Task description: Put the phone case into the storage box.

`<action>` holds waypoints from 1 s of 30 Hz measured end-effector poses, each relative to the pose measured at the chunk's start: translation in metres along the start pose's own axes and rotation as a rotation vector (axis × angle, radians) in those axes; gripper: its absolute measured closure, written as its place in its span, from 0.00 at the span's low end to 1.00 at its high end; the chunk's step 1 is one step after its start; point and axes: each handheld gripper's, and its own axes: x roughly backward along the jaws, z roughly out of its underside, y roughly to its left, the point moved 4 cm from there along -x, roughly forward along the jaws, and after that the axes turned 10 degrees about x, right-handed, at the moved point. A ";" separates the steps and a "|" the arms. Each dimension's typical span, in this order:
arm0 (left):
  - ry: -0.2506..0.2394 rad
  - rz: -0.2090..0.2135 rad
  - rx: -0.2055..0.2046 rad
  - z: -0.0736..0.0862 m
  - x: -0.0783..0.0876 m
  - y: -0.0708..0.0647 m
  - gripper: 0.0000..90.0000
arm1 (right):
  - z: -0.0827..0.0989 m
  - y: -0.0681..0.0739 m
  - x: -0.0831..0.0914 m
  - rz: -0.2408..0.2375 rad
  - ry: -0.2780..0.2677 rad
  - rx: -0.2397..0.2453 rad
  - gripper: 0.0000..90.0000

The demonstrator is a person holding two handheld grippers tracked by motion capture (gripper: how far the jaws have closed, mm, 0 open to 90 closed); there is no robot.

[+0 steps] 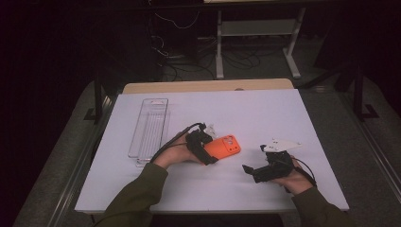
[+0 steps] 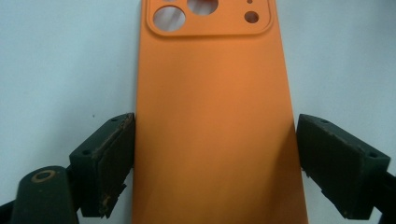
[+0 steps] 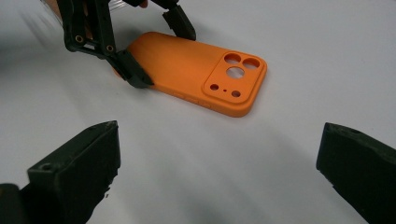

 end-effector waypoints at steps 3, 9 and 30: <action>-0.003 -0.002 0.004 0.000 0.000 0.000 0.15 | 0.000 0.000 0.000 0.000 -0.001 -0.001 0.00; -0.029 -0.004 -0.002 0.003 0.000 -0.001 0.16 | 0.000 0.000 0.000 0.001 0.000 -0.002 0.00; -0.031 0.009 0.019 0.003 0.002 0.001 0.18 | 0.000 0.000 0.000 -0.002 0.001 -0.003 0.00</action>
